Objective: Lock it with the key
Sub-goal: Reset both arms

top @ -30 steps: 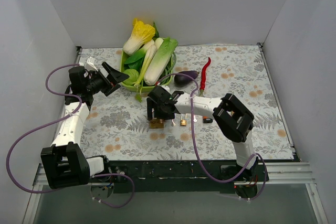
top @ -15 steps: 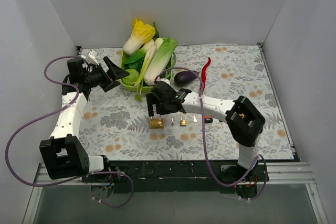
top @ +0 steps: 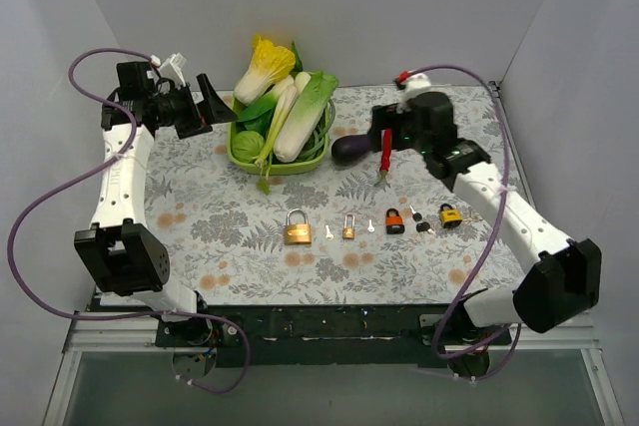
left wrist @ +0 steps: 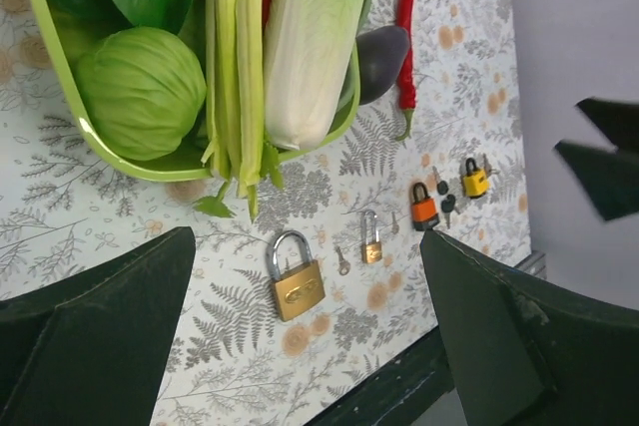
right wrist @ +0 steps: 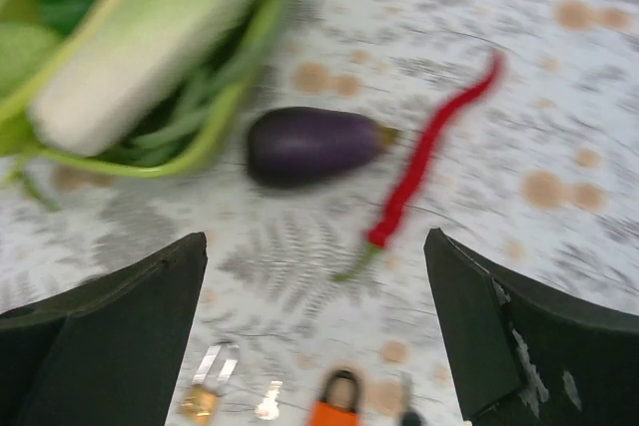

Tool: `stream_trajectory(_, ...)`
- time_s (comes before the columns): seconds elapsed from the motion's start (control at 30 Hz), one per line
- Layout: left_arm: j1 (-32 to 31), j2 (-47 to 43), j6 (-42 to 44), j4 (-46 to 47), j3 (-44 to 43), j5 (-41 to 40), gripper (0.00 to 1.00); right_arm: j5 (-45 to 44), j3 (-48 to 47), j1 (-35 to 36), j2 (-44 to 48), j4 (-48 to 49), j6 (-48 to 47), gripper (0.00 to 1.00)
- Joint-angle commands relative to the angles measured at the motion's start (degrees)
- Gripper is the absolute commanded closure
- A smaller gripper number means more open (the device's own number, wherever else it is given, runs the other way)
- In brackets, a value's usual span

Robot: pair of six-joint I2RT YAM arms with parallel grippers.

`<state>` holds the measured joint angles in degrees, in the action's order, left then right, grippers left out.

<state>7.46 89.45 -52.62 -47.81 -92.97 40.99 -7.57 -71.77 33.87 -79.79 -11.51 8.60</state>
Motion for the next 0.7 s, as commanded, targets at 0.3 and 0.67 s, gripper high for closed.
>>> stream_trajectory(0.3,-22.74,-6.03,14.3,4.74,12.35,-22.0,0.02,21.19,18.4,-31.05,25.72,-11.16,-18.88,0.02)
stream_trajectory(0.67,-25.57,-17.99,11.58,8.7,28.89,-34.31,0.02,24.35,28.0,-31.14,30.84,-13.28,-22.57,0.03)
